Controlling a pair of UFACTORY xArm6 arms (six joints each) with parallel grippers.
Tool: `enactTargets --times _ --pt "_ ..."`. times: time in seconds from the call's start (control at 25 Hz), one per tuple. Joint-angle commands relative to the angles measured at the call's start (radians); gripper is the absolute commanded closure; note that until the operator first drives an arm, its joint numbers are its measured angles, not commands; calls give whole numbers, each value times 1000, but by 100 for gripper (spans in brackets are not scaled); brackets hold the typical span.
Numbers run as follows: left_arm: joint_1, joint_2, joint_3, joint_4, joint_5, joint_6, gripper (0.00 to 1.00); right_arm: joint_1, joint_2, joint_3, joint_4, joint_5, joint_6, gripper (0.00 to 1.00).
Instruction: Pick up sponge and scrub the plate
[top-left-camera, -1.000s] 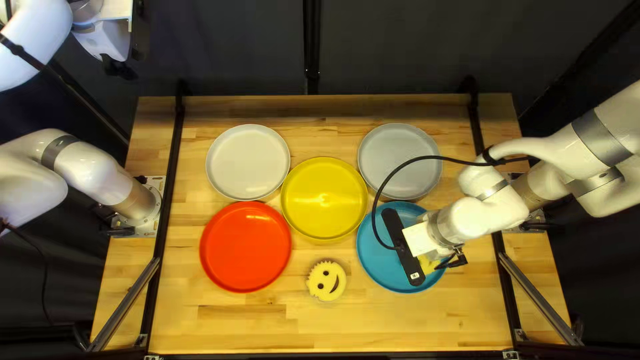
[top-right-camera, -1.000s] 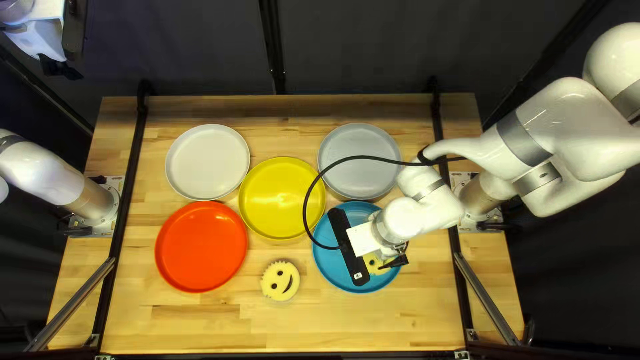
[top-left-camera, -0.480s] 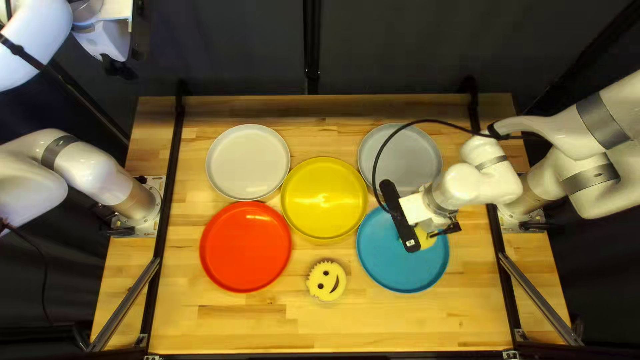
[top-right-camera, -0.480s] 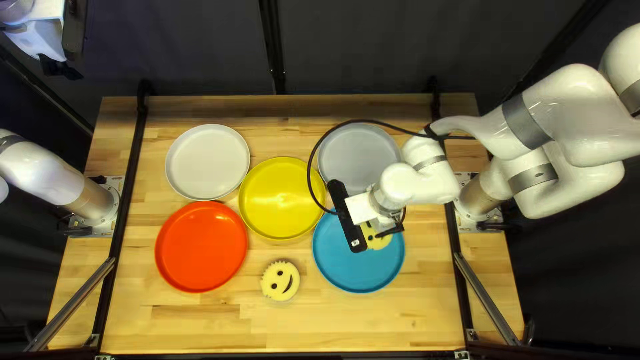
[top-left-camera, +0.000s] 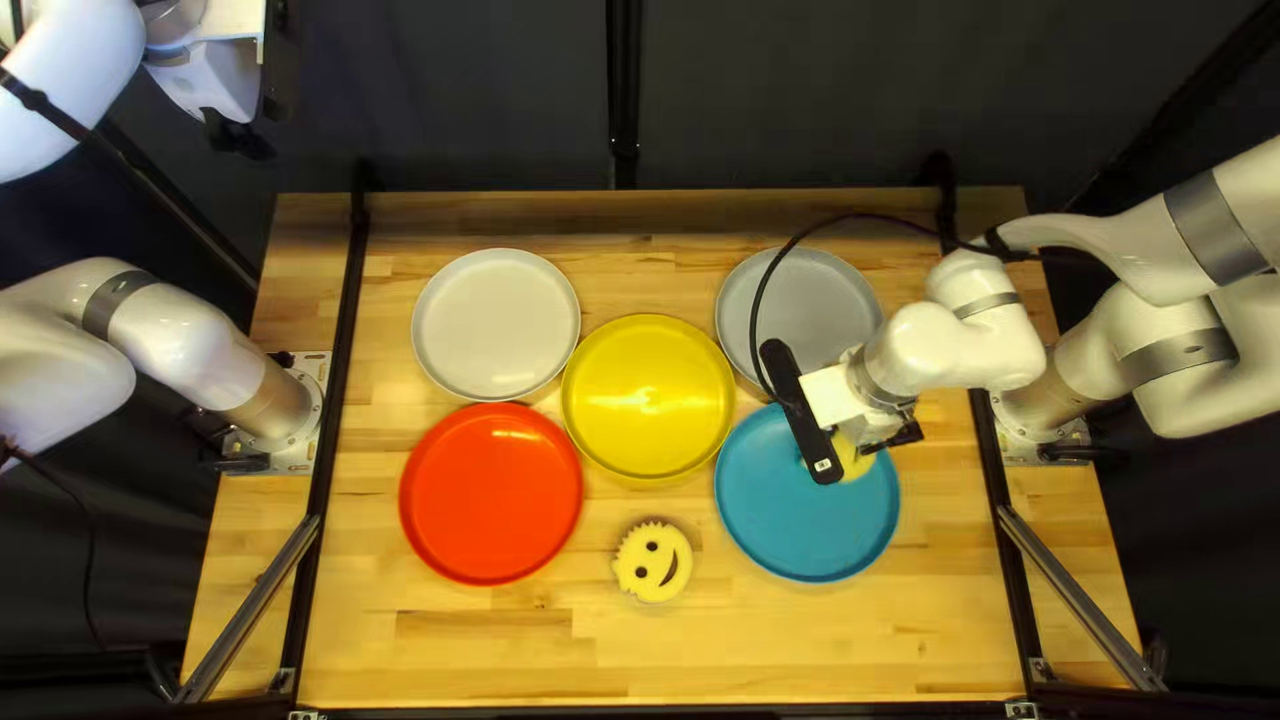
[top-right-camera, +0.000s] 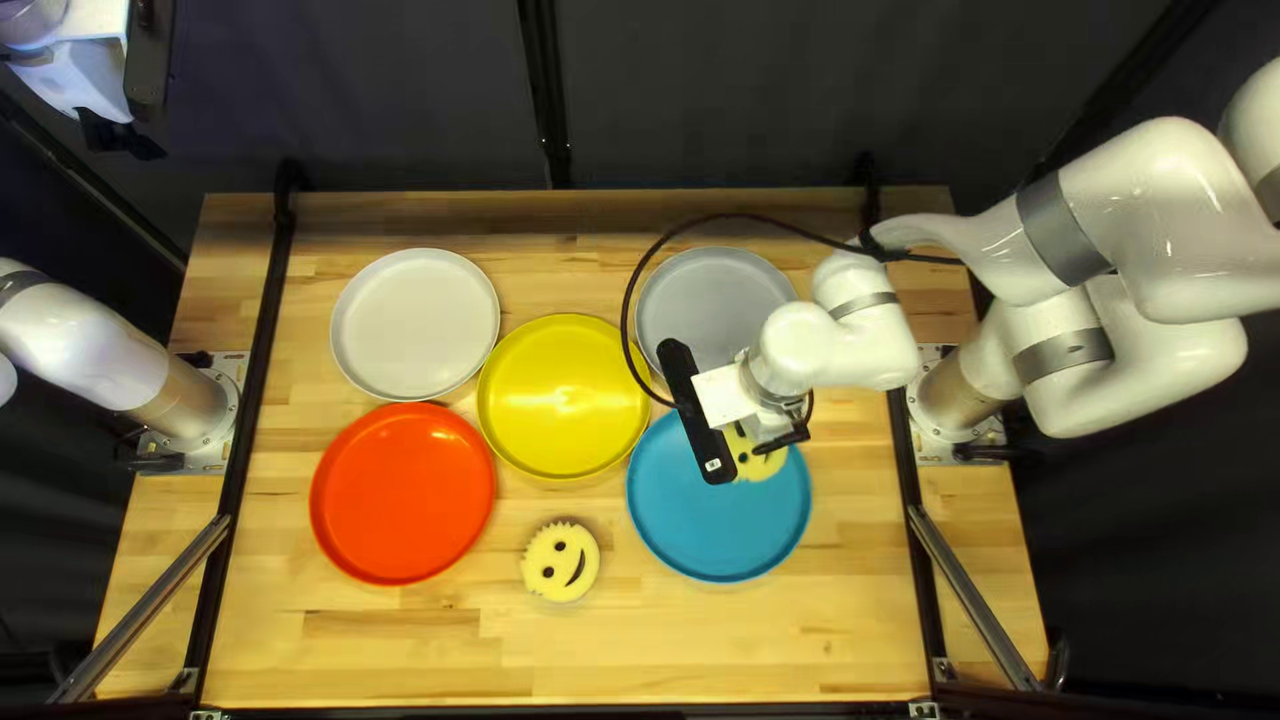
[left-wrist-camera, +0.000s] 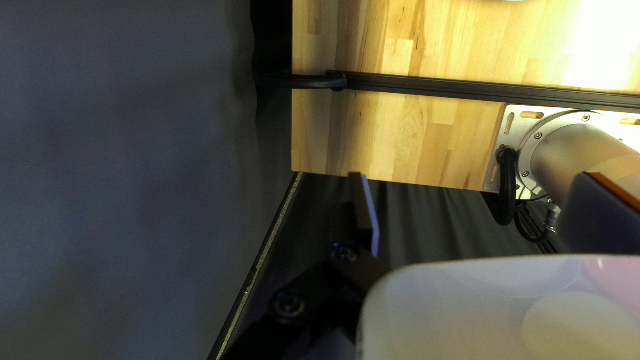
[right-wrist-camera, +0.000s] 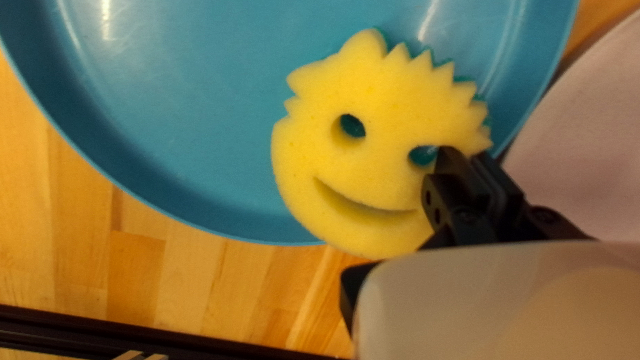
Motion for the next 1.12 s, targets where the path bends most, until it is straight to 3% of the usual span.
enactTargets --times 0.04,0.32,0.64,1.12 --pt "0 0 0 0 0 0 0 63 15 -16 -18 8 64 100" --pt "0 0 0 0 0 0 0 188 102 -96 -21 17 187 100" --pt "0 0 0 0 0 0 0 192 176 -147 -34 -6 180 100" --pt "0 0 0 0 0 0 0 -60 144 -118 -10 -15 -76 100"
